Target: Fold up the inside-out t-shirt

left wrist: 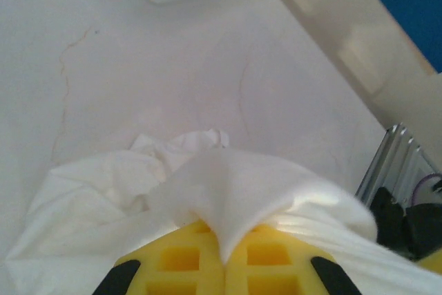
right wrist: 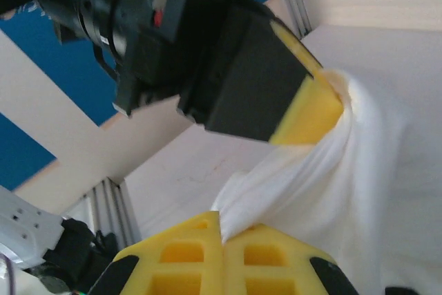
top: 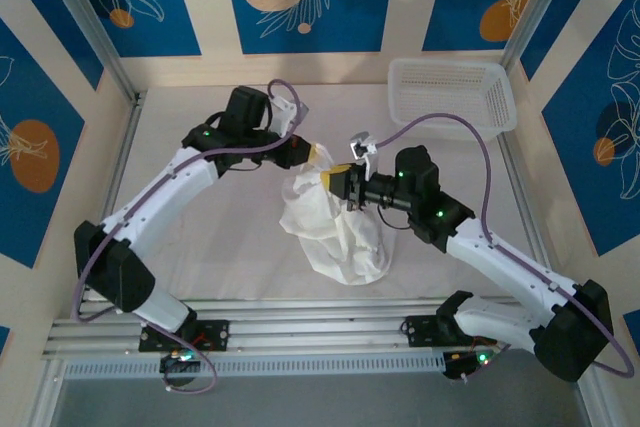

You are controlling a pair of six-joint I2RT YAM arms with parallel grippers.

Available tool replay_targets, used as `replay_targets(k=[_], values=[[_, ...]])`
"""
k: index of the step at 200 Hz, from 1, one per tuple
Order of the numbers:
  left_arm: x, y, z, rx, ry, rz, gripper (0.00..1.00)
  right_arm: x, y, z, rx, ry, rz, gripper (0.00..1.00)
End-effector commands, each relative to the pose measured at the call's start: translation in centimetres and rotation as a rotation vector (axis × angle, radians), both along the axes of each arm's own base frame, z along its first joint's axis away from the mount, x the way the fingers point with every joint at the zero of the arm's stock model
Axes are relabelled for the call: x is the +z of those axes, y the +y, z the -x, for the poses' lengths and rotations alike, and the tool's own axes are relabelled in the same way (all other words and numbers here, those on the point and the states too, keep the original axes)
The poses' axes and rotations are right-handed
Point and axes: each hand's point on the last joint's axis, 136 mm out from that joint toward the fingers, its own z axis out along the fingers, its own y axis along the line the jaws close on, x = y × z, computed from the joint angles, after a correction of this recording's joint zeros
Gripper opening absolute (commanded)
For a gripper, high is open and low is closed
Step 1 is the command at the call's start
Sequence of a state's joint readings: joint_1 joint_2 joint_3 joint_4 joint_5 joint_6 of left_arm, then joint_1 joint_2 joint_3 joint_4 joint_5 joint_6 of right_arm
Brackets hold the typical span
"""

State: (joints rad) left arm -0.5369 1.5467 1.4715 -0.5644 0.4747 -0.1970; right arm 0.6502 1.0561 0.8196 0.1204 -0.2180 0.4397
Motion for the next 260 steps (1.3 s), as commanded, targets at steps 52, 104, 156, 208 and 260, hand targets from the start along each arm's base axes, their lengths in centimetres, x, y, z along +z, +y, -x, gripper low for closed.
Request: replay_targets(k=[52, 104, 156, 208, 260], values=[[5.2, 1.8, 2.3, -0.058, -0.186, 0.188, 0.65, 1.6, -3.4, -1.9, -0.169, 0.185, -0.112, 0.0], [0.9, -2.0, 8.5, -0.341, -0.222, 0.114, 0.71, 2.1, -2.5, -2.8, -0.138, 0.246, -0.157, 0.0], [-2.6, -3.5, 3.2, -0.169, -0.166, 0.041, 0.44, 3.0, -2.6, -2.3, -0.129, 0.288, -0.169, 0.0], [-7.1, 3.2, -1.0, 0.172, -0.02, -0.05, 0.0, 2.2, -6.4, -3.1, -0.225, 0.424, -0.259, 0.03], [-8.5, 6.0, -1.8, 0.288, -0.038, -0.15, 0.0, 1.8, -6.2, -3.0, -0.189, 0.488, -0.282, 0.0]])
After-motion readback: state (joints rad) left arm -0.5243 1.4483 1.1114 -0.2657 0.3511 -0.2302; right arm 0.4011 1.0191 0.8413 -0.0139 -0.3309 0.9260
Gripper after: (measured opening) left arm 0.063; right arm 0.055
